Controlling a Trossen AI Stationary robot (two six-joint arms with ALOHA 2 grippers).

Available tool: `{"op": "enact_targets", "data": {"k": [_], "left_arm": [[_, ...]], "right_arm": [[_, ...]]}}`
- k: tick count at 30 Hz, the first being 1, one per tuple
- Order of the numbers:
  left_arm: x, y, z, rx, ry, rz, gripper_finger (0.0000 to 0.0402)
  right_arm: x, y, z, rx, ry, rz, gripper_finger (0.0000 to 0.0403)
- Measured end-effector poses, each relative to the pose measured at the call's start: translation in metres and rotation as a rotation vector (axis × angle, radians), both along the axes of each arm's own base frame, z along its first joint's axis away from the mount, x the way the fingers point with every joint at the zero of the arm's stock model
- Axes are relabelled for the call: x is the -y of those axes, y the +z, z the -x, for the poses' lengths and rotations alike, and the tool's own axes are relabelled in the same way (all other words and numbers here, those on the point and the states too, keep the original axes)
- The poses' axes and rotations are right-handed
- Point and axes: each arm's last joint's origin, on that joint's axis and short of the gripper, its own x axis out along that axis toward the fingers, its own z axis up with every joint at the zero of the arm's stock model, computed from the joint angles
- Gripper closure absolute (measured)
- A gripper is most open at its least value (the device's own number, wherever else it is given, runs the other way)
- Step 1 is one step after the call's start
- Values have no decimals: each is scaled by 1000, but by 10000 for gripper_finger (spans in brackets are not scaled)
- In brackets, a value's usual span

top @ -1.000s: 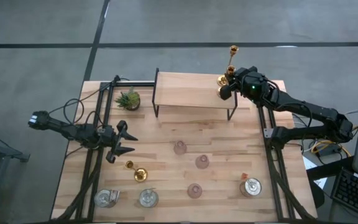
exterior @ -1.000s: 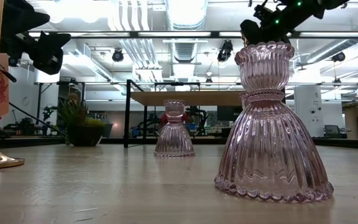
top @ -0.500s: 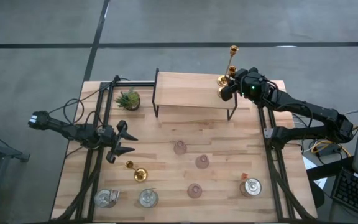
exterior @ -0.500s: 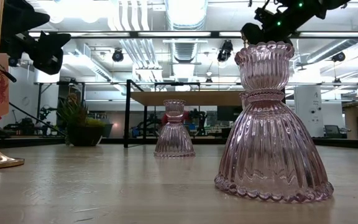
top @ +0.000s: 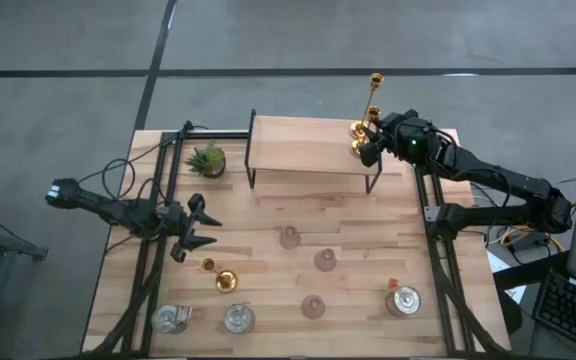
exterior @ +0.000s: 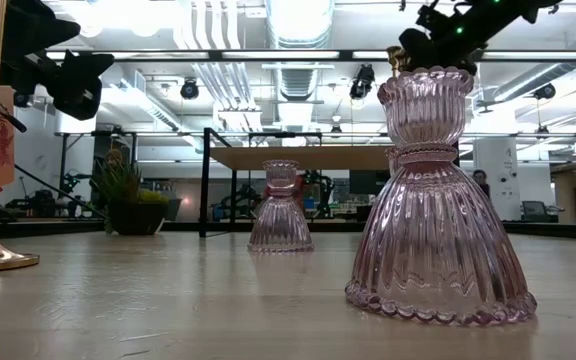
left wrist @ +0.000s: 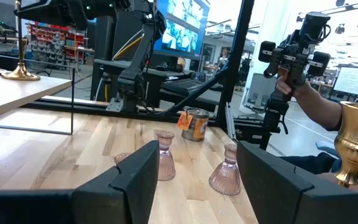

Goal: Pick & Place candle stick holders
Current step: Align the gold candle holder on the shelf with the gold candle holders

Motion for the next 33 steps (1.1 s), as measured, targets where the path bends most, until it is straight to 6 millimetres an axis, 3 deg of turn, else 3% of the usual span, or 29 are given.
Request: {"op": "enact_targets", "data": {"k": [16,33], "left_arm": [[0,0,0,0,0,0,183],[0,0,0,0,0,0,183]], "right_arm": [[-15,0,4,-31,60,-23,202],[-34,-7,5,-95,129,-97,199]]}}
